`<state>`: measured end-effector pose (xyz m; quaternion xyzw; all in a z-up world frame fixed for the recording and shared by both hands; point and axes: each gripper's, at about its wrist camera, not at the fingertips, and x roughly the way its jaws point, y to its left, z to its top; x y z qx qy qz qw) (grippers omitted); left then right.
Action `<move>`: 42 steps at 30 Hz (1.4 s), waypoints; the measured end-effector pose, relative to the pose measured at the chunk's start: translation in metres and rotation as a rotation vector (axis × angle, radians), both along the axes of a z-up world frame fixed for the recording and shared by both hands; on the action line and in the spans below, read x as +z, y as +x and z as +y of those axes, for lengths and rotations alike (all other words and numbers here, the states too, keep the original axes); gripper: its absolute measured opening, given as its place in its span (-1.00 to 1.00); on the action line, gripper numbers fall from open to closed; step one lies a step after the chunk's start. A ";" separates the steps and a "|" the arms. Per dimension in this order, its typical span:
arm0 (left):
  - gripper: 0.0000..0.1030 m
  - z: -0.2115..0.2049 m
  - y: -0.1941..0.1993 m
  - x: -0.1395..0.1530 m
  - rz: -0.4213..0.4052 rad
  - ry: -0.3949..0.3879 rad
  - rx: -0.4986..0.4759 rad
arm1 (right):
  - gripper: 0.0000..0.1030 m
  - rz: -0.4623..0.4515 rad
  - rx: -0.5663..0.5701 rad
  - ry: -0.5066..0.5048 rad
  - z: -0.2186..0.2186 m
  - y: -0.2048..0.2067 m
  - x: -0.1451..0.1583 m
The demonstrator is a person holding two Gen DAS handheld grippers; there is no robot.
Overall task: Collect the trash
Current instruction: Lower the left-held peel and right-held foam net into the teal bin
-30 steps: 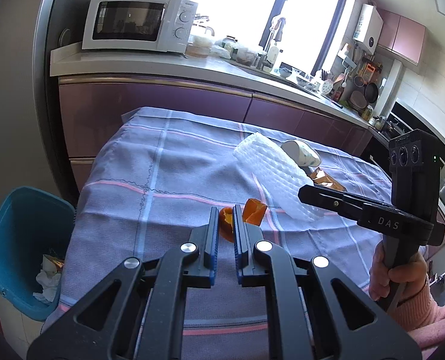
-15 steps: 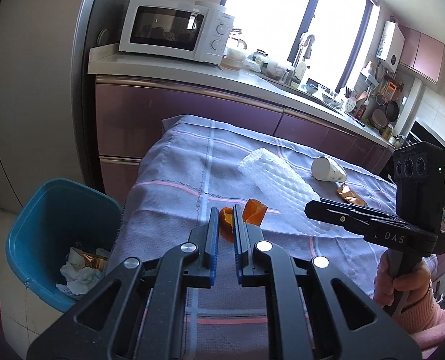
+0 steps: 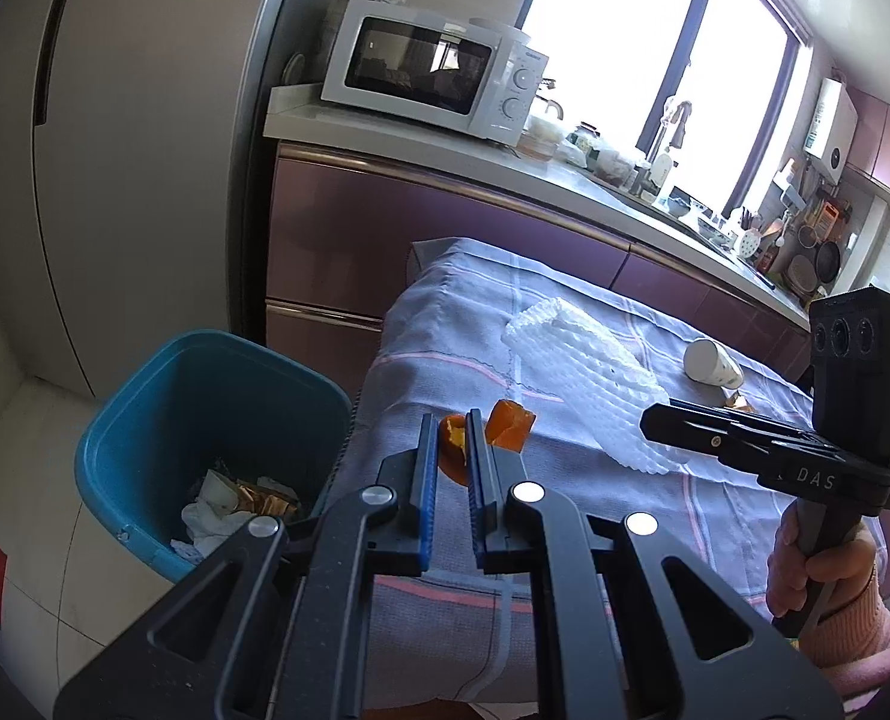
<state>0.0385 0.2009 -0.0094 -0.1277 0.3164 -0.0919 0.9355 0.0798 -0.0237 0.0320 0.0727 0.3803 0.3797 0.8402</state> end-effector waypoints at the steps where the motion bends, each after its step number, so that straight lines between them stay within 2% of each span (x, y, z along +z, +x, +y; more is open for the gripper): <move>1: -0.82 0.004 -0.001 0.000 -0.001 -0.002 0.009 | -0.73 -0.002 0.010 -0.004 0.004 0.000 0.001; 22: -0.82 0.068 -0.010 -0.014 0.017 -0.015 0.168 | -0.73 -0.012 0.153 -0.050 0.082 0.006 0.006; 42: -0.82 0.095 0.002 -0.044 0.084 -0.025 0.251 | -0.73 0.013 0.212 -0.095 0.133 0.024 -0.011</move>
